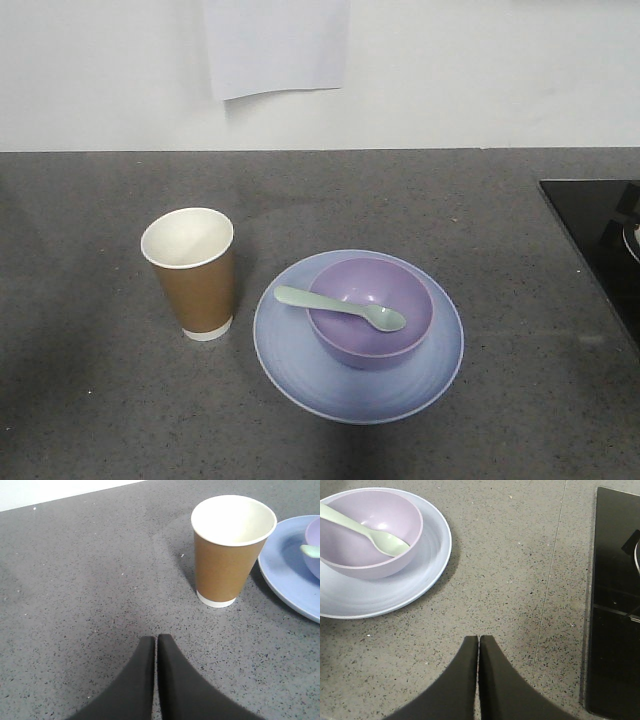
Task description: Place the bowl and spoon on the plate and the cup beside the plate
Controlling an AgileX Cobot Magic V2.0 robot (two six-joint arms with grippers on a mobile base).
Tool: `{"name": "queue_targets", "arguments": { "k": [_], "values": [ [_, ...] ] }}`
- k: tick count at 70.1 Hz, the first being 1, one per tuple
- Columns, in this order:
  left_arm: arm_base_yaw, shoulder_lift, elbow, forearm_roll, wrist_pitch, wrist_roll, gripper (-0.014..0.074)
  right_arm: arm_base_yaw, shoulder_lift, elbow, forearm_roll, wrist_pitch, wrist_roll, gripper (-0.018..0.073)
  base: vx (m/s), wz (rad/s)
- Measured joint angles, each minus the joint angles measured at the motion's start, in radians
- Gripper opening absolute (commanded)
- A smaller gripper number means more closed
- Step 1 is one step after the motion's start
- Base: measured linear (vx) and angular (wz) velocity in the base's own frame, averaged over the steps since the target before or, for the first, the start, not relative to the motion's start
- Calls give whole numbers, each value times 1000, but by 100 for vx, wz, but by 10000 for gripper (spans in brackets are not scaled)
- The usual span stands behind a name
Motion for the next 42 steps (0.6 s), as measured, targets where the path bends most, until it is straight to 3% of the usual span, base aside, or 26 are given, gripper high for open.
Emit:
{"name": "queue_targets", "arguments": {
  "k": [29,35,42],
  "values": [
    [0,-13,14,16,-7,0,-8,0,0,0,1,4,0,-8,0,0],
    [14,-75,85,18,-64,-5,-8,0,0,0,1,6,0,-8,0,0],
    [72,-206,223,19,-207,-24,-8,0,0,0,1,6,0,-8,0,0]
  ]
}}
